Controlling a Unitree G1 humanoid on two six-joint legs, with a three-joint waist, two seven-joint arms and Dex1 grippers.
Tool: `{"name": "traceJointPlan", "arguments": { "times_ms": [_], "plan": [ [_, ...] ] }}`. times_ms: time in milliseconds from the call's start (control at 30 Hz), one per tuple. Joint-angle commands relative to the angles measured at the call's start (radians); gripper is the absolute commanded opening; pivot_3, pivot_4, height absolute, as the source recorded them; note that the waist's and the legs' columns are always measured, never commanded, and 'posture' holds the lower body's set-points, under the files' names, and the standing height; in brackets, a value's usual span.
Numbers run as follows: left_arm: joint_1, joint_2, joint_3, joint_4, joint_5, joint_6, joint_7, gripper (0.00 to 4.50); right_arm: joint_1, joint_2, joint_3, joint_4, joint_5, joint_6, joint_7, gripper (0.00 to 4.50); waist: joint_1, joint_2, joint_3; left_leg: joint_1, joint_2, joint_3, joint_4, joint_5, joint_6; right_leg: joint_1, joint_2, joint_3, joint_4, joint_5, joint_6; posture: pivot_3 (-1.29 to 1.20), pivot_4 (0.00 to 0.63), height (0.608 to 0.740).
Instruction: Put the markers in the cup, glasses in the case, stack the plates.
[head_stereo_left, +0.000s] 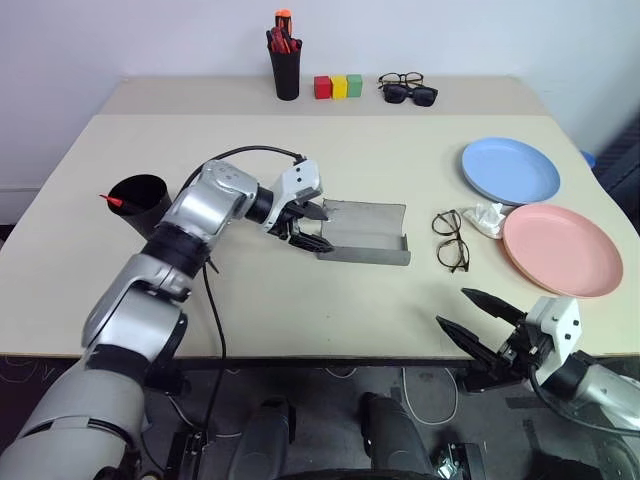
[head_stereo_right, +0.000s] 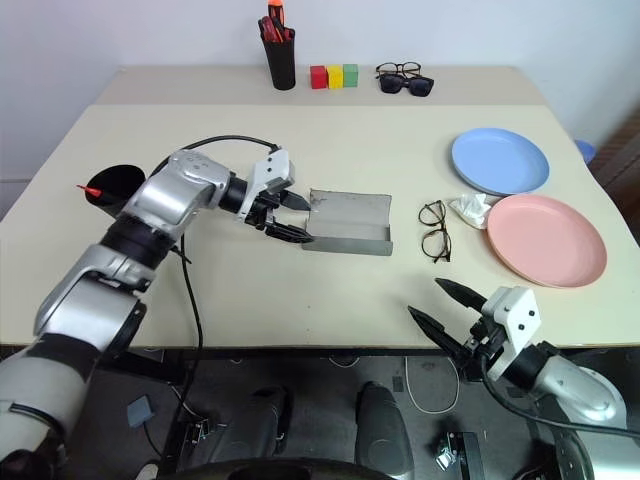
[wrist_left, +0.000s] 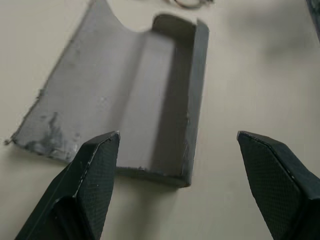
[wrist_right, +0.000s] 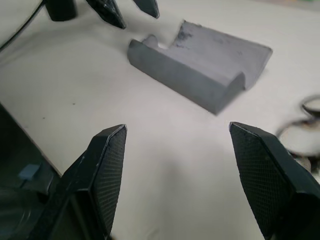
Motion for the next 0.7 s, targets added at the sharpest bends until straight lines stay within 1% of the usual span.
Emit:
{"name": "traceJointPlan", "arguments": {
  "times_ms": [33,133,233,367,500,533,567,633,700],
  "plan": [
    [-0.102,-0.072,-0.009,0.188,0.090,-0.185,-0.071,3.84,0.046,0.034,-0.036,-0.062,-0.013,-0.049,-0.045,3.34,0.001,0.000,0.000,-0.001,0.000,0.000,0.000,0.000,0.001,-0.001,0.000,0.000,0.000,0.000,0.000,0.00,0.150,0.740],
    [-0.145,-0.135,-0.002,0.301,0.144,-0.267,-0.086,3.84,0.098,0.063,-0.039,-0.085,-0.024,-0.077,-0.066,3.34,-0.001,0.000,0.000,-0.001,0.000,0.000,-0.001,-0.003,0.005,-0.001,0.000,0.000,0.000,-0.001,0.001,0.00,0.150,0.740],
    [-0.166,-0.167,0.000,0.364,0.195,-0.311,-0.092,3.84,0.150,0.084,-0.038,-0.109,-0.030,-0.104,-0.077,3.34,-0.004,0.000,0.000,-0.001,0.000,0.000,-0.001,-0.004,0.006,-0.002,0.000,0.000,0.001,-0.001,0.002,0.00,0.150,0.740],
    [-0.160,-0.178,0.003,0.392,0.248,-0.329,-0.113,3.84,0.199,0.101,-0.037,-0.123,-0.037,-0.134,-0.086,3.34,-0.004,0.000,0.000,0.000,0.000,0.000,-0.001,-0.004,0.006,-0.001,0.000,0.000,0.002,-0.002,0.004,0.00,0.150,0.740],
    [-0.136,-0.181,0.010,0.378,0.280,-0.314,-0.122,3.84,0.196,0.101,-0.030,-0.109,-0.038,-0.147,-0.092,3.34,-0.003,0.000,0.000,0.001,0.000,0.000,0.000,-0.004,0.006,0.001,0.000,0.000,0.001,-0.002,0.003,0.00,0.150,0.740],
    [-0.132,-0.183,0.013,0.375,0.285,-0.309,-0.123,3.33,0.189,0.099,-0.028,-0.102,-0.039,-0.147,-0.092,3.34,-0.003,0.000,0.000,0.001,0.000,0.000,0.000,-0.004,0.006,0.001,0.000,0.000,0.001,-0.002,0.003,0.00,0.150,0.740],
    [-0.128,-0.183,0.015,0.369,0.290,-0.306,-0.123,3.05,0.183,0.097,-0.026,-0.096,-0.040,-0.148,-0.092,3.34,-0.003,0.000,0.000,0.001,0.000,0.000,0.000,-0.004,0.006,0.001,0.000,0.000,0.002,-0.002,0.003,0.00,0.150,0.740],
    [-0.117,-0.183,0.022,0.351,0.295,-0.294,-0.124,2.14,0.160,0.087,-0.023,-0.079,-0.041,-0.146,-0.087,3.34,-0.004,0.000,0.000,0.001,0.000,-0.001,0.000,-0.004,0.006,0.000,0.000,0.000,0.002,-0.002,0.003,0.00,0.150,0.740],
    [-0.106,-0.183,0.027,0.330,0.297,-0.280,-0.126,2.14,0.143,0.080,-0.023,-0.066,-0.043,-0.147,-0.081,3.34,-0.003,0.000,0.000,0.001,0.000,-0.001,0.000,-0.004,0.006,0.000,0.000,0.000,0.002,-0.002,0.003,0.00,0.150,0.740]
  ]
}}
